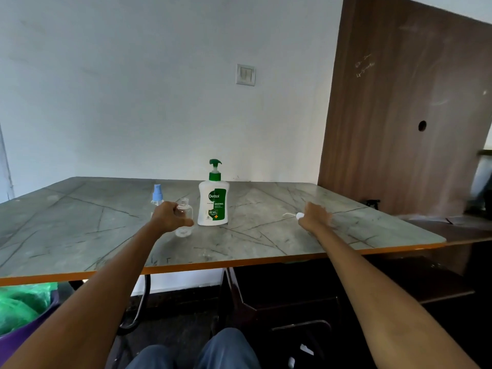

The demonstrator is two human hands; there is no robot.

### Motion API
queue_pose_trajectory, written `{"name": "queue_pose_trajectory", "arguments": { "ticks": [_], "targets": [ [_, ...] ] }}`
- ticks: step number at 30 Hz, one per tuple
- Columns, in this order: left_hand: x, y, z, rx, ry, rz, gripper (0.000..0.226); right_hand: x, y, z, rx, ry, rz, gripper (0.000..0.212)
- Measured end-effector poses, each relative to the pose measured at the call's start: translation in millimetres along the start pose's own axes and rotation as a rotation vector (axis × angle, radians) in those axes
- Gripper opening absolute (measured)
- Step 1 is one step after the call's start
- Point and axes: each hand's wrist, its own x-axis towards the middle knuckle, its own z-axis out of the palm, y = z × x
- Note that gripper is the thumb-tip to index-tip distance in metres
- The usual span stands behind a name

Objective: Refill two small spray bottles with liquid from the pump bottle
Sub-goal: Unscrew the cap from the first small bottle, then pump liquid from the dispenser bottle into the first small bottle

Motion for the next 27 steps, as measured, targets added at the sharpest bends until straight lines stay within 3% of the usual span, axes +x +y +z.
{"name": "queue_pose_trajectory", "arguments": {
  "ticks": [11,27],
  "targets": [
    [-3,0,6,-0.089,0.037,0.003,0.04,8,0,8,-0.042,-0.034,-0.012,0.021],
    [-3,-4,5,-0.088,0.036,0.029,0.035,12,-29,3,-0.045,0.018,-0.049,0.039]
  ]
}}
